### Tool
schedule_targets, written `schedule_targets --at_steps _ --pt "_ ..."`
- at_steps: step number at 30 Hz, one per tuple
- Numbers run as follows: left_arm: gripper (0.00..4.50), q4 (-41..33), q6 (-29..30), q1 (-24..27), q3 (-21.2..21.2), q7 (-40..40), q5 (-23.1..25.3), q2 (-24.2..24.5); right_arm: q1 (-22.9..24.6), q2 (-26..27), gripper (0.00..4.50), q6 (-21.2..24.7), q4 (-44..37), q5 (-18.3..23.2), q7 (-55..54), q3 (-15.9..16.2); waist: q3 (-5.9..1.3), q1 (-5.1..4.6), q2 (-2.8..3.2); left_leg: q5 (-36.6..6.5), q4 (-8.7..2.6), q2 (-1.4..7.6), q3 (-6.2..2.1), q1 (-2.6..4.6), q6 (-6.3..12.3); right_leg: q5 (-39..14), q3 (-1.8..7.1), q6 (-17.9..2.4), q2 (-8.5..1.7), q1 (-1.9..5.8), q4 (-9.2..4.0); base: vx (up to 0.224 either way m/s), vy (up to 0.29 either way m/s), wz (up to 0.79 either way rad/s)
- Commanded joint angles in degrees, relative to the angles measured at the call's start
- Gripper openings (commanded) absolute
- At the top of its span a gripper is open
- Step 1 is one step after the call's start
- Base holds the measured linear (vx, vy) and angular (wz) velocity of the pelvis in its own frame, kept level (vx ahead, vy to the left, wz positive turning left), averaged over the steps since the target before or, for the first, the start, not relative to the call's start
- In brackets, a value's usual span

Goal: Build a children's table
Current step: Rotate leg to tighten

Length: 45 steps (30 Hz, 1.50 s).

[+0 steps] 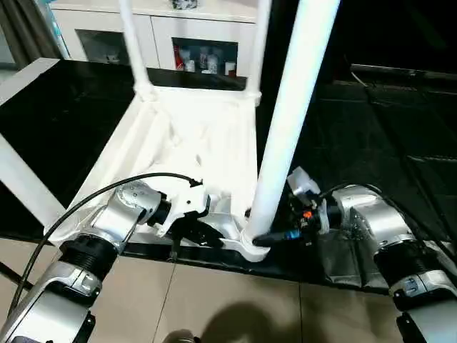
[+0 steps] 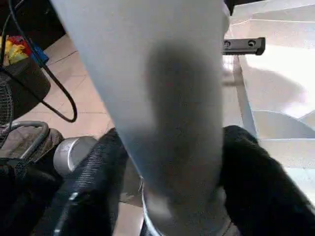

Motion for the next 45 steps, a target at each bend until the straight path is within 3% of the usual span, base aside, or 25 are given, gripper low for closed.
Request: schedule_targets --at_steps 1,6,10,12,16,17,19,20,22,23,24,26,27,28,30,32,35,37,42,45 --pt "0.00 -1.1 -0.8 -0.3 -1.6 -1.6 1.0 -0.7 -1.3 -0.4 2.64 -0.6 0.3 0.0 1.7 0.4 -4.38 -0.40 -0.52 -8.5 -3.66 3.35 -1.08 0.86 3.30 -14.9 3.86 -9.4 -5.45 2.87 -3.81 0.000 0.000 0.00" --pt "0.00 -0.2 -1.1 -0.3 -1.8 -0.7 1.6 -0.5 -1.0 -0.6 2.19 0.0 -0.1 0.9 1.8 1.0 -4.37 -0.39 -0.50 -8.5 -3.65 3.39 -1.07 0.97 3.21 -15.0 3.89 -9.2 -5.40 2.78 -3.82 0.000 0.000 0.00" --pt "0.00 0.2 -0.1 -0.6 -1.1 0.2 1.2 -1.0 -0.2 -0.2 2.09 1.5 -1.3 1.3 1.7 0.2 -4.34 -0.41 -0.51 -8.7 -3.62 3.34 -1.08 0.92 3.20 -15.0 3.89 -9.3 -5.38 2.78 -3.80 0.000 0.000 0.00" --pt "0.00 0.4 3.3 -1.0 0.8 2.7 -0.4 -2.5 0.6 0.5 2.05 3.4 -2.0 0.5 -1.7 -0.1 -4.23 -0.54 -0.57 -9.0 -3.62 3.35 -0.97 0.93 2.83 -15.2 3.99 -9.6 -5.30 2.76 -3.77 0.000 0.000 0.00" --pt "0.00 1.7 6.7 -2.2 2.5 7.6 -0.5 -4.4 1.0 2.4 2.04 4.8 -1.5 -2.1 -10.4 -0.3 -3.94 -0.91 -0.61 -11.1 -3.75 3.09 -1.16 0.89 1.63 -20.4 3.88 -8.2 -5.50 2.83 -4.33 0.000 0.000 0.00" --pt "0.00 3.5 8.4 -3.2 3.9 11.7 -0.6 -6.2 0.5 4.6 2.04 6.1 -0.6 -3.1 -16.8 -1.1 -3.73 -1.24 -0.21 -12.5 -3.85 2.86 -1.24 1.15 0.88 -24.1 3.76 -7.0 -5.47 2.65 -5.02 0.000 0.000 0.00" --pt "0.00 4.9 10.2 -4.1 5.1 15.0 -0.8 -7.7 -0.2 6.5 2.02 7.2 0.4 -3.7 -21.8 -1.9 -3.52 -2.20 -0.43 -14.4 -3.97 2.54 -1.53 1.17 -0.25 -28.7 3.33 -5.4 -5.58 2.82 -5.58 0.000 0.000 0.00" --pt "0.00 6.7 11.6 -5.3 6.1 20.0 -0.3 -9.6 -1.6 9.3 2.02 8.5 2.3 -4.4 -28.9 -3.3 -3.46 -2.93 -0.68 -14.6 -3.98 2.34 -1.69 0.85 -0.46 -30.8 3.06 -4.0 -5.59 3.18 -5.89 0.000 0.000 0.00" --pt "0.00 7.7 12.5 -6.0 6.6 22.7 0.0 -10.6 -2.5 10.9 2.00 9.2 3.6 -4.5 -32.7 -4.2 -3.26 -4.05 -0.61 -16.3 -3.95 2.07 -2.04 0.67 -1.08 -34.7 2.40 -2.2 -5.61 3.16 -6.49 -0.023 0.006 -0.09" --pt "0.00 9.0 14.6 -7.1 7.9 27.1 0.2 -12.4 -3.5 13.1 2.00 9.9 5.0 -5.2 -38.3 -5.1 -3.22 -4.57 -0.40 -17.5 -3.81 1.97 -2.20 0.94 -1.25 -36.3 2.09 -1.2 -5.62 3.01 -7.05 -0.046 0.012 -0.19" --pt "0.00 9.0 14.6 -7.1 7.9 27.1 0.2 -12.4 -3.5 13.1 2.00 9.9 5.0 -5.2 -38.3 -5.1 -3.22 -4.84 -0.45 -17.8 -3.78 1.89 -2.22 1.17 -1.32 -36.3 2.03 -1.2 -5.64 2.93 -7.26 0.000 0.000 0.00" --pt "0.00 11.9 16.3 -9.6 10.9 36.8 -0.1 -16.0 -6.0 17.3 1.99 8.8 9.2 -7.4 -49.0 -6.0 -3.14 -5.86 -0.44 -19.2 -3.89 1.81 -2.49 1.18 -1.21 -36.2 1.11 -0.5 -5.46 3.32 -7.75 0.000 0.000 0.00" --pt "0.00 12.0 16.3 -9.7 11.0 37.1 -0.1 -16.2 -6.1 17.4 1.99 8.8 9.3 -7.4 -49.4 -6.0 -3.14 -6.02 -0.16 -19.8 -3.83 1.81 -2.49 1.44 -1.09 -36.2 0.94 -0.3 -5.46 3.18 -7.99 0.000 0.000 0.00" --pt "0.00 12.8 16.2 -10.4 11.9 39.8 -0.2 -17.0 -6.8 18.4 1.98 8.5 10.3 -7.8 -52.0 -6.6 -3.20 -6.36 0.18 -21.5 -3.97 2.16 -2.66 2.06 -0.76 -34.9 0.51 -0.7 -5.50 3.08 -8.36 0.000 0.000 0.00" --pt "0.00 13.6 16.0 -11.2 13.0 42.7 -0.2 -18.1 -7.8 19.9 1.98 7.2 11.9 -8.4 -54.5 -6.9 -3.29 -6.92 0.15 -23.1 -4.33 2.53 -2.96 2.01 -0.69 -31.8 0.09 -1.3 -5.40 3.45 -8.16 0.000 0.000 0.00" --pt "0.00 13.9 16.5 -11.6 13.3 43.7 0.1 -18.8 -8.4 20.9 1.98 5.9 12.9 -9.2 -54.8 -6.7 -3.44 -6.80 -0.25 -22.0 -4.45 2.33 -2.66 2.04 0.18 -28.4 0.80 -3.1 -5.92 3.34 -7.66 0.000 0.000 0.00" --pt "0.00 13.5 17.0 -11.2 12.3 42.6 1.0 -18.6 -8.6 21.4 1.98 4.9 13.4 -9.5 -53.8 -6.7 -3.67 -6.57 -0.27 -18.0 -4.68 2.59 -2.41 1.36 1.01 -22.3 1.83 -6.1 -5.97 3.56 -6.46 0.000 0.000 0.00" --pt "0.00 13.6 16.5 -11.0 12.0 42.1 1.2 -18.3 -8.6 21.3 2.48 4.0 13.4 -9.7 -53.1 -6.6 -3.55 -6.38 -0.29 -17.2 -4.56 2.43 -2.09 1.46 1.34 -21.4 2.14 -7.3 -5.93 3.39 -6.27 0.000 0.000 0.00" --pt "0.00 12.7 15.1 -9.9 11.5 39.2 1.2 -16.6 -7.4 19.7 2.97 2.4 12.4 -8.4 -48.1 -7.2 -3.69 -5.93 -0.44 -15.2 -4.32 2.31 -1.85 1.45 2.22 -24.0 2.15 -6.8 -6.07 3.50 -6.47 0.000 0.000 0.00" --pt "0.00 12.0 15.0 -9.1 11.0 36.7 1.4 -14.7 -6.3 17.1 3.18 1.5 10.9 -7.5 -43.3 -7.3 -3.82 -5.61 -0.60 -13.1 -4.40 2.55 -1.84 1.10 3.06 -22.0 2.22 -6.8 -5.99 3.79 -6.10 0.000 0.000 0.00"
